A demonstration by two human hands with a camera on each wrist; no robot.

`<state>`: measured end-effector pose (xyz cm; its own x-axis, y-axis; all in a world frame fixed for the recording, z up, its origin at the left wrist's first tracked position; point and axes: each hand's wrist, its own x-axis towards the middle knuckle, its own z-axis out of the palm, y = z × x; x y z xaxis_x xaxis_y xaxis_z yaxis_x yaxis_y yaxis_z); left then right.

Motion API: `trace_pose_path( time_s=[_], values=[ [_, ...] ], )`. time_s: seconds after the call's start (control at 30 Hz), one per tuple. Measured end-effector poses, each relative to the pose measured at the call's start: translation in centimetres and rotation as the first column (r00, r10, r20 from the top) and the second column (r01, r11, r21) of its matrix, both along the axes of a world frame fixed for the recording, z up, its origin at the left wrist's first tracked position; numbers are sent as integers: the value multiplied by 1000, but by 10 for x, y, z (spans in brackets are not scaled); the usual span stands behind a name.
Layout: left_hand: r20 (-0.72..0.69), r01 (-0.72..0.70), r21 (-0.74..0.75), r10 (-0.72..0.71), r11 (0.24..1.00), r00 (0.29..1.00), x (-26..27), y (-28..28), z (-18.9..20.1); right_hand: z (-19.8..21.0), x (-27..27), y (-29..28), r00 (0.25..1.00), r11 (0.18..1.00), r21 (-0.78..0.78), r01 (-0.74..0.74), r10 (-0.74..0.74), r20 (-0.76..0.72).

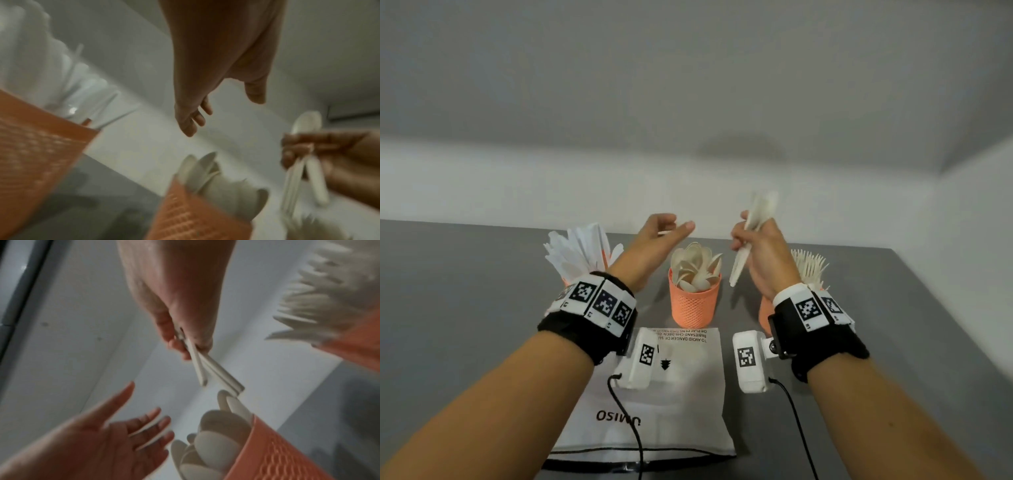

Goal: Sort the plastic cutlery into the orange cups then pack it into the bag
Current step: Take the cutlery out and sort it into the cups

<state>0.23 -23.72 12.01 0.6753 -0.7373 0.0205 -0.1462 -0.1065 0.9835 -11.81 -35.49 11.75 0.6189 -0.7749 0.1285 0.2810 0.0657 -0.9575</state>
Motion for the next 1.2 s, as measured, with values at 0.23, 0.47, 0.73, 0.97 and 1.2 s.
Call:
trace_pose_path(
  time_s=[0.23,0.47,0.73,0.97,1.2],
  values=[
    [91,182,255,-212,949,973,9,-4,-55,-15,28,1,946,979,88,184,-201,254],
    [75,210,162,-224,964,972,16,-17,-73,-25,51,4,999,997,-79,-4,8,43],
    [84,208,156,-223,966,971,23,-21,-81,-25,47,-5,999,947,-319,-42,39,-17],
    [68,203,175,-217,964,974,22,-18,-79,-45,48,-8,783,646,-717,-264,-291,-550],
    [358,56,337,-183,940,915,6,9,-51,-56,28,-1,824,548,-801,-242,-321,-468]
  ],
)
